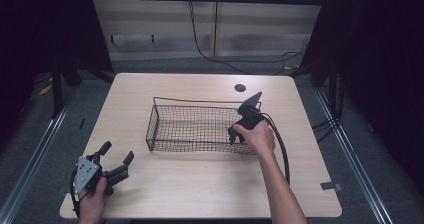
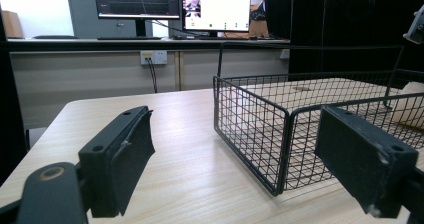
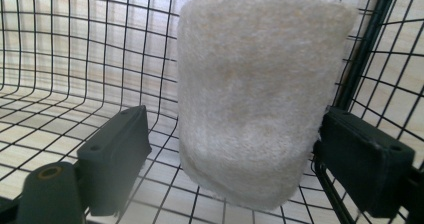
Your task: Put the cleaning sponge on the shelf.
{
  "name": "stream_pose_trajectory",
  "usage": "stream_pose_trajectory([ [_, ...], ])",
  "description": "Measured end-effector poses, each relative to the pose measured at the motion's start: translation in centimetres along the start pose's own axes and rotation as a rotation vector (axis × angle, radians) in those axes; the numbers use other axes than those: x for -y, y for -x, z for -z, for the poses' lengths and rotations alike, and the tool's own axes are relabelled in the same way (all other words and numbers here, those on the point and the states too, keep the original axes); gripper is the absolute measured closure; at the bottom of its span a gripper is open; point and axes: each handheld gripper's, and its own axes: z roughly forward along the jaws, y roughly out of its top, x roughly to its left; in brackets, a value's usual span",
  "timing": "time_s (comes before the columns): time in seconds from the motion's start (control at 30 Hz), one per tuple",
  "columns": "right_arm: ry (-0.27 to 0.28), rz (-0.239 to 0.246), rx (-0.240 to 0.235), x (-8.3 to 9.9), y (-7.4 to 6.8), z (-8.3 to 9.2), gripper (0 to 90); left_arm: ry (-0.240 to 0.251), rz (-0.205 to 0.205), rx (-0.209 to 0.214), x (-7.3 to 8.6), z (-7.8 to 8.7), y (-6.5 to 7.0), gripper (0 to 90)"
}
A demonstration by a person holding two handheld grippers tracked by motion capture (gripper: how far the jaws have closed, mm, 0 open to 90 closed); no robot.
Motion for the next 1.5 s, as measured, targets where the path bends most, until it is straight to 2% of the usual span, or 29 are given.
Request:
stream_pose_trajectory([
  [0.2,0.022,-0.006,-0.015,0.2,0.1,0.5,15.3,0.0,-0.002,-0.008,0.0,0.0,0.0,15.3],
  [0.37,0.022,0.02,-0.033,0.4,0.2,0.9,15.2,0.001,0.004,0.004,0.0,0.0,0.0,15.3],
  [0.4,0.03,0.02,-0.034,0.4,0.2,1.0,15.2,0.002,0.001,-0.009,0.0,0.0,0.0,15.3],
  [0.5,0.04,0.018,-0.049,0.5,0.2,1.3,15.2,0.003,0.001,-0.009,0.0,0.0,0.0,15.3],
  [0.6,0.05,0.041,-0.059,0.7,0.5,1.6,15.3,0.001,0.0,-0.009,0.0,0.0,0.0,15.3],
  [1.07,0.092,0.071,-0.098,1.4,1.2,3.0,17.4,0.003,0.001,-0.009,0.0,0.0,0.0,15.3],
  [1.17,0.11,0.107,-0.119,1.7,1.2,3.3,16.6,0.003,0.001,-0.009,0.0,0.0,0.0,15.4],
  [1.2,0.127,0.138,-0.137,1.9,1.1,3.5,15.3,0.003,0.001,-0.009,0.0,0.0,0.0,15.4],
  [1.3,0.135,0.151,-0.145,2.1,1.2,3.8,15.9,0.003,0.001,-0.009,0.0,0.0,0.0,15.4],
  [1.5,0.193,0.191,-0.168,2.9,1.6,4.7,21.9,0.003,0.001,-0.009,0.0,0.0,0.0,15.4],
])
